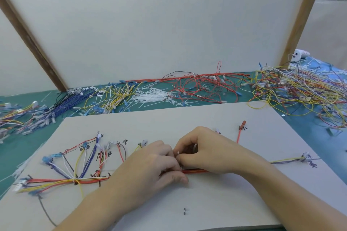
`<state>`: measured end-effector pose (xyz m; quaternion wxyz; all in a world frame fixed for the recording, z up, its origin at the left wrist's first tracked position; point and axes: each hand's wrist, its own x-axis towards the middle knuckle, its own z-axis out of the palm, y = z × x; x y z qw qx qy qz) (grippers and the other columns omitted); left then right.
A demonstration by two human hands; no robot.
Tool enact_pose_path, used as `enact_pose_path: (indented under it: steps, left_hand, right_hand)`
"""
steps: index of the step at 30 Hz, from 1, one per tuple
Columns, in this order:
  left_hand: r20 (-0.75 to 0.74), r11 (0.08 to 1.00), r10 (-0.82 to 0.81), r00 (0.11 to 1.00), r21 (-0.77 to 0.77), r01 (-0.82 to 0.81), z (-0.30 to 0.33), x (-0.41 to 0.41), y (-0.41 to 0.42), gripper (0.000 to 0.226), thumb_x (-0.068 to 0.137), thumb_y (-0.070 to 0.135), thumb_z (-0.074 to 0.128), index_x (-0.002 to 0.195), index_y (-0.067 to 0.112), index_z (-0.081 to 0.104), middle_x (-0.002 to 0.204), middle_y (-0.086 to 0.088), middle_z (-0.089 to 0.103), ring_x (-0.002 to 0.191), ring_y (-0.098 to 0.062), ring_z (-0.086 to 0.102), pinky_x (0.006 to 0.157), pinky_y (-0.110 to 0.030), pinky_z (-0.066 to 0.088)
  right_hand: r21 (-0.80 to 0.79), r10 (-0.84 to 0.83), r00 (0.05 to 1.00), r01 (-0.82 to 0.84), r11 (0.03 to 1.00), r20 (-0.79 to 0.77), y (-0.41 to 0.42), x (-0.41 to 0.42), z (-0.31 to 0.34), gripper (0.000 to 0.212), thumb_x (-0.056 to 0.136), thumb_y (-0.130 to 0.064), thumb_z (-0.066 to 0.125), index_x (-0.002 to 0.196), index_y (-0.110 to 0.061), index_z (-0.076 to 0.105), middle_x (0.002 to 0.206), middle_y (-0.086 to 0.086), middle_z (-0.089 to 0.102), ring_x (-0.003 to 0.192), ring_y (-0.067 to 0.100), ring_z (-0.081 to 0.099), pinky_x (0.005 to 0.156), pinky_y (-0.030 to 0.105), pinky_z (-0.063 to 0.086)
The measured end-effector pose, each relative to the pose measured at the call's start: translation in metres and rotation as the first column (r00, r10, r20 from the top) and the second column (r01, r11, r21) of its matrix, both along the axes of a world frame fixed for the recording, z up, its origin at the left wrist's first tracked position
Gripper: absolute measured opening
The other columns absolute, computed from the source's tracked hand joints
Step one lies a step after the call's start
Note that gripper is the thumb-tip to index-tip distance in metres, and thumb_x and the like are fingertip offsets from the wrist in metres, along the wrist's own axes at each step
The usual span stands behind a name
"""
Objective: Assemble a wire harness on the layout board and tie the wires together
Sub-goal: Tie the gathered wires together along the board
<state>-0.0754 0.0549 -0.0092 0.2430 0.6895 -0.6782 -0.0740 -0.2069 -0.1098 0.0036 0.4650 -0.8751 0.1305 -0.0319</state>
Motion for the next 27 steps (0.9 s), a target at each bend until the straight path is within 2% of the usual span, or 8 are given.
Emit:
enact_pose_path:
  steps: [3,5,8,12,15,17,22,27]
  left_hand:
    - [0.118,0.996,0.008,0.993,-0.087,0.002,-0.0021,-0.0048,-0.0011,0.036,0.095,0.055,0.053,0.085,0.028,0.074,0.085,0.015,0.061,0.086,-0.004,0.051,0.073,-0.028,0.046]
    - [0.118,0.994,0.027,0.993,-0.105,-0.014,-0.0038,-0.0066,-0.0006,0.036,0.098,0.053,0.052,0.085,0.025,0.072,0.084,0.014,0.061,0.085,-0.007,0.052,0.073,-0.032,0.048]
    - [-0.001,0.986,0.106,0.994,-0.133,-0.105,-0.0028,-0.0067,0.0025,0.031,0.091,0.055,0.062,0.081,0.029,0.073,0.076,0.019,0.062,0.077,-0.002,0.056,0.072,-0.032,0.049]
    - [-0.25,0.96,0.202,0.947,-0.141,-0.242,0.0003,-0.008,0.0048,0.013,0.077,0.041,0.083,0.078,0.03,0.076,0.072,0.022,0.073,0.067,-0.003,0.066,0.064,-0.008,0.043]
    - [-0.334,0.945,0.248,0.909,-0.121,-0.302,0.0004,-0.0106,0.0047,0.027,0.073,0.033,0.091,0.084,0.035,0.066,0.07,0.024,0.074,0.053,-0.001,0.054,0.057,-0.006,0.036]
    - [-0.39,0.934,0.275,0.879,-0.11,-0.34,-0.0002,-0.0104,0.0045,0.038,0.072,0.032,0.092,0.085,0.038,0.057,0.068,0.022,0.074,0.052,-0.002,0.051,0.054,-0.008,0.036]
    - [-0.396,0.923,0.287,0.872,-0.129,-0.363,-0.0026,-0.0088,0.0035,0.026,0.069,0.024,0.095,0.068,0.027,0.069,0.062,0.019,0.071,0.052,0.004,0.057,0.053,-0.003,0.036]
    - [-0.393,0.931,0.272,0.878,-0.122,-0.343,-0.0033,-0.0077,0.0037,0.018,0.071,0.022,0.093,0.076,0.031,0.078,0.063,0.021,0.072,0.052,0.004,0.059,0.055,-0.003,0.037]
  right_hand:
    - [0.021,0.002,1.0,-0.002,1.0,-0.006,-0.001,0.0,0.0016,0.014,0.086,-0.014,0.07,0.085,-0.023,0.081,0.067,-0.013,0.071,0.06,-0.003,0.057,0.058,0.014,0.043]
    - [0.033,0.004,1.0,-0.003,0.999,-0.008,-0.0009,-0.0008,0.0029,0.017,0.087,-0.013,0.068,0.086,-0.024,0.081,0.069,-0.013,0.072,0.06,-0.004,0.057,0.059,0.013,0.043]
    - [0.041,0.014,1.0,-0.014,0.999,-0.008,-0.001,-0.0022,0.0039,0.021,0.089,-0.01,0.067,0.089,-0.024,0.083,0.068,-0.015,0.072,0.059,-0.005,0.057,0.057,0.01,0.041]
    - [0.042,0.029,1.0,-0.029,0.999,-0.001,-0.0021,-0.0019,0.0026,0.016,0.091,-0.013,0.069,0.089,-0.023,0.082,0.072,-0.008,0.075,0.061,-0.001,0.058,0.058,0.015,0.044]
    - [0.096,0.04,0.999,-0.041,0.995,0.011,-0.0024,-0.0017,0.0008,0.015,0.09,-0.011,0.071,0.095,-0.022,0.081,0.072,-0.007,0.074,0.06,0.002,0.055,0.058,0.017,0.044]
    - [0.163,0.021,1.0,-0.022,0.986,0.002,-0.0028,-0.0017,-0.0003,0.02,0.089,-0.009,0.072,0.1,-0.023,0.079,0.077,-0.005,0.077,0.059,0.003,0.057,0.057,0.018,0.046]
    - [0.201,0.001,1.0,-0.004,0.98,0.013,-0.0071,-0.0003,-0.0016,0.011,0.091,-0.013,0.076,0.098,-0.02,0.08,0.079,-0.001,0.079,0.062,0.002,0.064,0.057,0.014,0.048]
    - [0.192,0.035,0.999,-0.038,0.981,0.02,-0.0097,-0.002,-0.0003,0.011,0.096,-0.015,0.071,0.096,-0.018,0.081,0.072,-0.008,0.075,0.055,-0.003,0.056,0.053,0.011,0.042]
